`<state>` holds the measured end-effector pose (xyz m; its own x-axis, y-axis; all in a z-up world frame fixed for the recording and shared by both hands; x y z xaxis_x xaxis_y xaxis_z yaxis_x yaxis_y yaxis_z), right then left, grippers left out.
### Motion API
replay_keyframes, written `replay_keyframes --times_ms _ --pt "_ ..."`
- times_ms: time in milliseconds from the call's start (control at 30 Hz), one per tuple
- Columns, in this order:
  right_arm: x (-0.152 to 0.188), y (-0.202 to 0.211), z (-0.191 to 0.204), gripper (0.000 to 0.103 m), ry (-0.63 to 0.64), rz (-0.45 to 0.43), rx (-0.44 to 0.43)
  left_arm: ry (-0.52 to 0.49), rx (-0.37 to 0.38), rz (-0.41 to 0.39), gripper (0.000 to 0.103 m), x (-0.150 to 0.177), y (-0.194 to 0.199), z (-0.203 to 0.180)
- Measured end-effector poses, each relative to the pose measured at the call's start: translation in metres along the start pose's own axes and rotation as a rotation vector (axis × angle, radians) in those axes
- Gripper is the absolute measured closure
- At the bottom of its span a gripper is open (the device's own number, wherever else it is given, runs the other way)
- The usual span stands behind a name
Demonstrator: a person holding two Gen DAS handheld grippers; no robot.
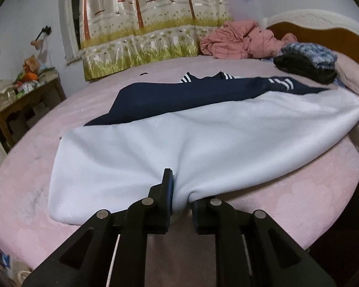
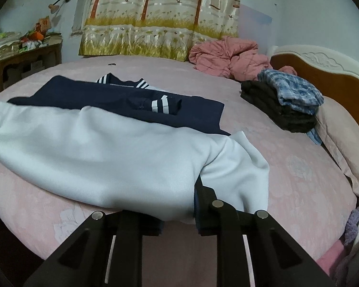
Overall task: Fold large clothes
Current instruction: 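Grasp the folded white edge of the jacket with both grippers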
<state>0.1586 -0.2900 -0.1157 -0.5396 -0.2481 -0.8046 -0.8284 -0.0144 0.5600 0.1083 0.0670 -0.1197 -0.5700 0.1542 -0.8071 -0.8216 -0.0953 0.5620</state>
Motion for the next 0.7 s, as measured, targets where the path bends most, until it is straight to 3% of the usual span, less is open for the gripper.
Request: replay_keyframes --times_ms 467,700 --pt "-0.044 0.006 -0.002 0.082 -0.038 -0.051 -0.030 0.070 0.016 0.027 0.091 -0.041 0.004 0.014" --pt "-0.076 0.006 -0.003 0.083 -0.052 -0.106 -0.034 0.076 -0.018 0.030 0.093 -0.069 0.001 0.019"
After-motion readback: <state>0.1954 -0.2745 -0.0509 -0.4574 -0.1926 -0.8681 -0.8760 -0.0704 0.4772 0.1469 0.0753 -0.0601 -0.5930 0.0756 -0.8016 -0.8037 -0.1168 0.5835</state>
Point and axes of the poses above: each gripper's, at about its wrist camera, not at the fingertips, and y roughly against the way its jaws point, z to its left, x to its underside, the point moved 7 cm from there along -y, roughly the way its jaws point, and after that the axes turned 2 degrees about -x, right-handed, at the moved point
